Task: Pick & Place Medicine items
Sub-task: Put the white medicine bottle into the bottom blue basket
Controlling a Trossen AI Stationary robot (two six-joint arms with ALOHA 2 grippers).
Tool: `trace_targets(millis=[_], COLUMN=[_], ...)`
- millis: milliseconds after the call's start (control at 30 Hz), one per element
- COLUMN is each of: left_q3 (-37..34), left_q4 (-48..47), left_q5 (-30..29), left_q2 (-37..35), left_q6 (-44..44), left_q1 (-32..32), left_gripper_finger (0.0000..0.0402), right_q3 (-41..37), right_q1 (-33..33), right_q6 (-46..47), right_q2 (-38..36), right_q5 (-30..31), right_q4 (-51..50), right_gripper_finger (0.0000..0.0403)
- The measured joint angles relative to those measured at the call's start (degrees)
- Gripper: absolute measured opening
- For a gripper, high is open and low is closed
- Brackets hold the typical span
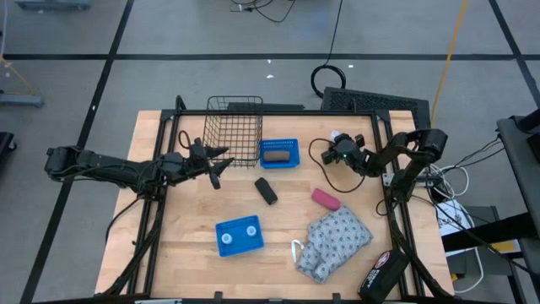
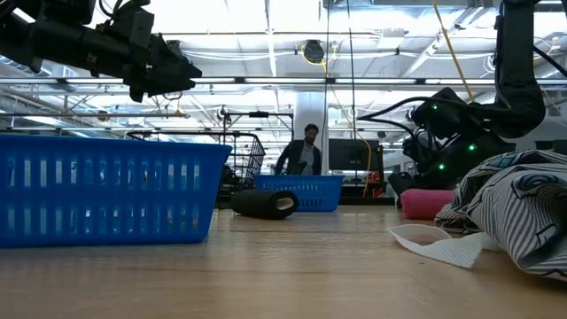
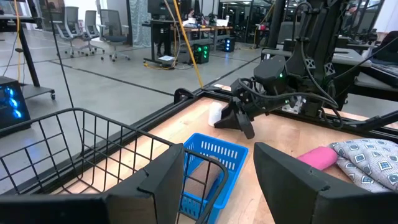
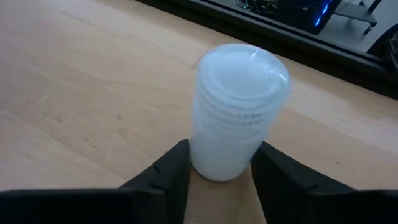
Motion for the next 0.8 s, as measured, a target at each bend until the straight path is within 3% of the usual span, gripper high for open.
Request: trace_targets(millis=[167,567,800], left_q3=[0.00,0.00,0.00], left_q4=[0.00,0.00,-0.02], left_q5=[0.00,0.00,0.00], left_q2=[0.00,0.00,0.00], left_q6=[-0.09,-0.20,-0.31], left_q1=[0.00,0.00,0.00], left_gripper_finger=[0.0203,0.0203,0.0203], right_q3=[-0.01,-0.10,-0.14], right_q1=[0.00,-0.02,-0.91], right_q6=[-0.14,0.35,-0.54], right_q2=[0.00,0.00,0.04], right_q5=[0.11,1.70,2.77], right_q4=[0.02,0.09,3.69], right_gripper_finger=[0.0125,0.0242,0.0261])
